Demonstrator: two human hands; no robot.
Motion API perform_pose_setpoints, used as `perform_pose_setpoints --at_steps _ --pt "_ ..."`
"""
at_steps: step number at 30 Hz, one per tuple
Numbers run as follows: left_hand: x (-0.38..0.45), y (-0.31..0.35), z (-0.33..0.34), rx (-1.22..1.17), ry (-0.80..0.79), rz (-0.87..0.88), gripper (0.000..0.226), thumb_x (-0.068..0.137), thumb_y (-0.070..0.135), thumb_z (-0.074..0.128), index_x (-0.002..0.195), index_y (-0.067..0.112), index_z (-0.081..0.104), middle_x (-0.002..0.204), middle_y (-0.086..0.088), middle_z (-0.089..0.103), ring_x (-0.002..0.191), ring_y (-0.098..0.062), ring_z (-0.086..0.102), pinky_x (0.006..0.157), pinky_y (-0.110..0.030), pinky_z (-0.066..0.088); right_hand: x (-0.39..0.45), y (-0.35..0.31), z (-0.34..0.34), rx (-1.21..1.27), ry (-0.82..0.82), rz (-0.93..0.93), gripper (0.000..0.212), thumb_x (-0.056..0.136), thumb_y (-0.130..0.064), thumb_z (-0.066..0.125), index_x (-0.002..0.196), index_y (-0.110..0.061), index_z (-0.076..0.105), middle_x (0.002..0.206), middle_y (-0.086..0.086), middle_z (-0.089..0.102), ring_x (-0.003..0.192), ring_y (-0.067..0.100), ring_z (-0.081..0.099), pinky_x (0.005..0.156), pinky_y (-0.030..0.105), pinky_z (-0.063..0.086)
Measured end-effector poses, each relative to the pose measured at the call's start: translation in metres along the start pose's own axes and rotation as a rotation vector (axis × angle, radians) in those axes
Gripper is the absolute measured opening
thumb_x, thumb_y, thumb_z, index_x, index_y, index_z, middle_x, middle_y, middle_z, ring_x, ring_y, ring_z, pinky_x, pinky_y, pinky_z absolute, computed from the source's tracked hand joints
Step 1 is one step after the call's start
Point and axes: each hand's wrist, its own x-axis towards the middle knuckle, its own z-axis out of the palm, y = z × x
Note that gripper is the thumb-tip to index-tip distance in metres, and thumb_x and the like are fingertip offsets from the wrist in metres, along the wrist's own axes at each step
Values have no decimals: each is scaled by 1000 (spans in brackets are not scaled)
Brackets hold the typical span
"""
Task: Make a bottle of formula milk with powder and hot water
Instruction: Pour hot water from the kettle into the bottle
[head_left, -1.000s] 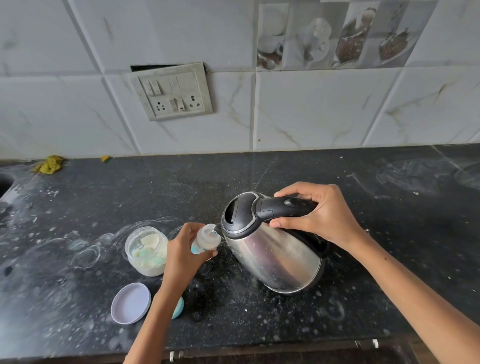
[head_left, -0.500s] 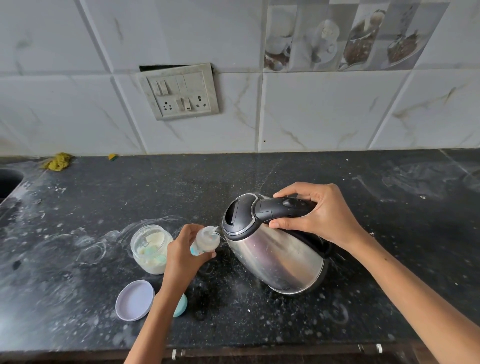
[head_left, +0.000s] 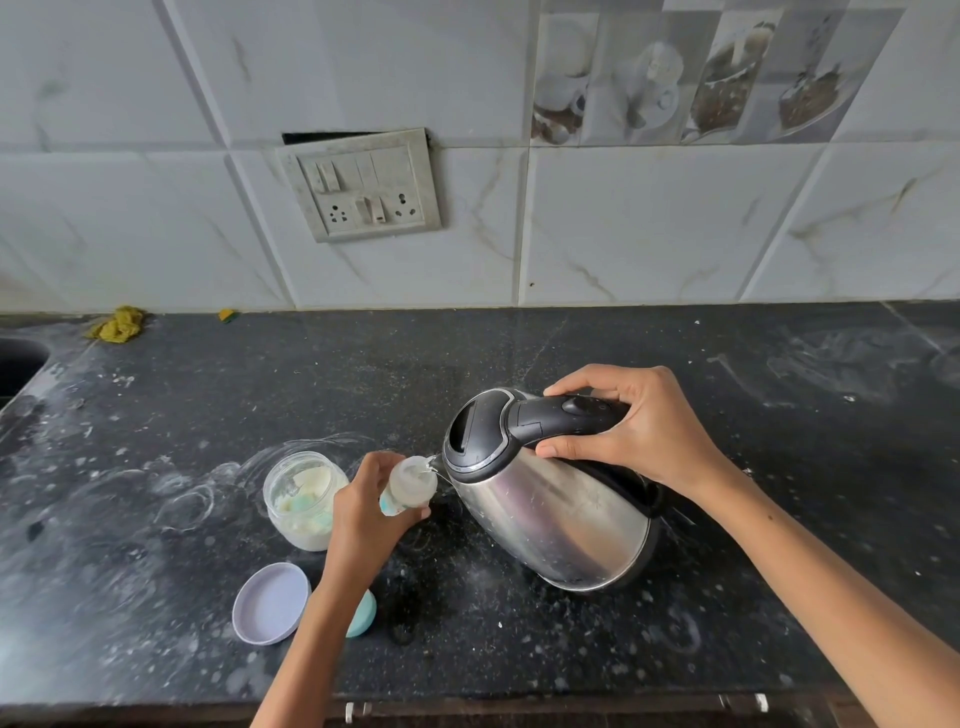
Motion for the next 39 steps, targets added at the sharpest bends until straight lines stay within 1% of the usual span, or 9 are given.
perform_pose_setpoints --at_steps 5,9,12,15,21,25,28,36,39 --pt "0 1 0 12 9 9 57 59 11 89 100 26 52 98 14 66 96 -12 65 83 -32 54 1 -1 0 2 -6 7 43 57 -28 94 95 -20 77 89 -12 77 82 -1 71 81 18 55" --pt "2 0 0 23 17 14 57 60 12 89 101 25 52 100 9 68 96 -14 66 82 -35 54 3 -1 1 -7 -12 7 43 57 -29 94 95 -21 77 88 -11 77 83 0 71 83 21 55" --pt "2 -2 -1 31 21 7 58 60 12 89 104 23 52 102 7 69 97 -16 65 83 -38 54 4 -2 2 -11 -15 10 42 57 -29 94 95 -22 77 88 -13 77 84 -1 71 84 17 53" --pt "2 -2 -1 37 23 9 59 60 12 89 105 20 53 102 7 68 97 -16 65 84 -37 54 4 -2 2 -11 -15 15 42 57 -30 94 94 -22 78 87 -14 76 84 -2 70 83 12 51" --pt "2 -1 -1 50 25 21 58 60 12 89 106 18 53 101 7 67 96 -16 65 82 -35 54 7 -4 4 -22 -26 26 42 57 -33 93 95 -25 77 88 -13 77 86 0 71 85 22 54" --pt "3 -1 -2 61 25 22 59 60 14 89 107 17 53 103 4 68 97 -16 64 81 -34 54 9 -4 6 -20 -32 26 43 56 -34 93 95 -25 77 88 -12 76 85 1 71 85 26 55" --pt "2 -3 -2 66 34 40 59 60 14 89 106 14 53 100 8 67 94 -16 65 79 -33 54 10 -3 7 -34 -34 23 44 57 -36 93 96 -25 77 89 -12 76 87 3 71 87 30 55" --pt "2 -3 -1 70 33 53 60 59 14 89 108 13 53 99 9 64 93 -15 64 79 -32 53 11 -5 8 -38 -34 18 43 57 -35 93 95 -24 77 88 -13 77 87 1 71 88 29 55" --pt "2 -4 -1 63 30 54 59 59 14 89 105 16 52 99 10 64 93 -14 63 79 -31 53 11 -5 8 -42 -33 20 44 57 -36 93 95 -24 77 88 -12 77 87 2 71 88 30 55"
